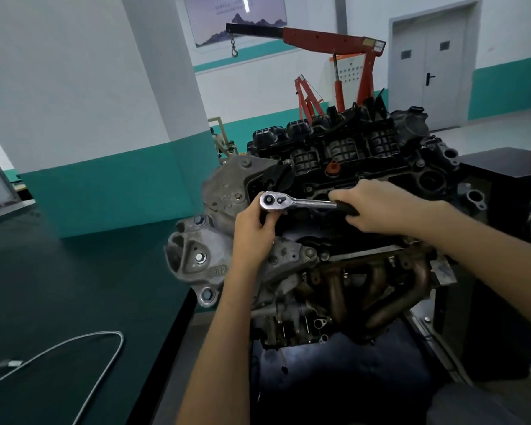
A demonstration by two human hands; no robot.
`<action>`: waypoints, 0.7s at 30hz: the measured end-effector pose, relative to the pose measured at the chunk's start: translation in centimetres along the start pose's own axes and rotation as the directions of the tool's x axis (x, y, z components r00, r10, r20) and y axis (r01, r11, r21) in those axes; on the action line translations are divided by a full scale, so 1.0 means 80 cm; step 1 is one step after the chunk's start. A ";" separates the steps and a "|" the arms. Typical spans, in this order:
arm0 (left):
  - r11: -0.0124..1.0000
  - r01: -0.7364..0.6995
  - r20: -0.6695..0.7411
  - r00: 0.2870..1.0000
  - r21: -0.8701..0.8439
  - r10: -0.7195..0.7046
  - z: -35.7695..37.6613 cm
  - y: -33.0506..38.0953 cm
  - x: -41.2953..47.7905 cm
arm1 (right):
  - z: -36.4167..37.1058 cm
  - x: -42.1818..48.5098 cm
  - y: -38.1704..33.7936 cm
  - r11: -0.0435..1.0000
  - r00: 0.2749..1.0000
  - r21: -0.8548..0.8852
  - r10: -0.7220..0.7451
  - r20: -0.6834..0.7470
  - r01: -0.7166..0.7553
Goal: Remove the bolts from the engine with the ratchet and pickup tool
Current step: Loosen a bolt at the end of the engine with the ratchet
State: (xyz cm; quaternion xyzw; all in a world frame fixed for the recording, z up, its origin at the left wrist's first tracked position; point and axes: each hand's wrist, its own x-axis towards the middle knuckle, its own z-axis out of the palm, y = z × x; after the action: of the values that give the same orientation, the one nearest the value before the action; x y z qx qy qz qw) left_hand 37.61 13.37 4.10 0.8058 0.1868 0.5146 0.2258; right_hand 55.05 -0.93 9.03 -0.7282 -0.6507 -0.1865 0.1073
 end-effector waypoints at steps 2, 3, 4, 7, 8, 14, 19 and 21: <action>0.999 0.030 -0.093 0.995 0.023 -0.028 0.004 0.001 0.000 | 0.000 0.001 -0.009 1.000 0.999 0.007 0.021 -0.050 -0.020; 0.999 0.046 -0.129 0.991 0.029 -0.042 0.004 0.001 0.000 | 0.010 -0.005 -0.020 0.996 0.997 0.066 0.058 -0.056 -0.055; 0.998 0.061 -0.145 0.988 0.032 -0.055 0.005 0.000 0.000 | 0.024 -0.016 -0.036 0.981 0.993 0.169 0.106 -0.050 -0.097; 0.997 0.044 -0.105 0.994 0.057 -0.038 0.004 0.000 -0.002 | 0.071 -0.048 -0.099 0.760 0.972 0.620 0.233 0.024 -0.197; 0.998 0.036 -0.086 0.996 0.058 -0.031 0.005 0.000 -0.002 | 0.084 -0.053 -0.122 0.662 0.962 0.719 0.272 0.030 -0.210; 0.998 0.003 -0.044 0.999 -0.066 -0.005 -0.001 0.002 -0.003 | 0.106 -0.043 -0.172 0.507 0.946 0.834 0.322 0.049 -0.216; 0.995 -0.041 0.050 0.998 -0.092 0.046 -0.007 0.002 -0.002 | 0.052 -0.032 -0.056 0.873 0.996 0.479 0.086 0.037 -0.093; 0.997 -0.020 0.063 0.998 -0.074 0.024 -0.007 0.001 -0.002 | 0.021 -0.011 -0.017 0.988 0.999 0.153 0.034 0.029 -0.038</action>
State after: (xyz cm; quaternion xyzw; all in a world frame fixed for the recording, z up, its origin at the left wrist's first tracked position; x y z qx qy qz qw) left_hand 37.04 13.28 4.21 0.8151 0.1515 0.4974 0.2554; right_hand 53.86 -0.87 7.01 -0.7318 -0.6512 -0.1244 0.1576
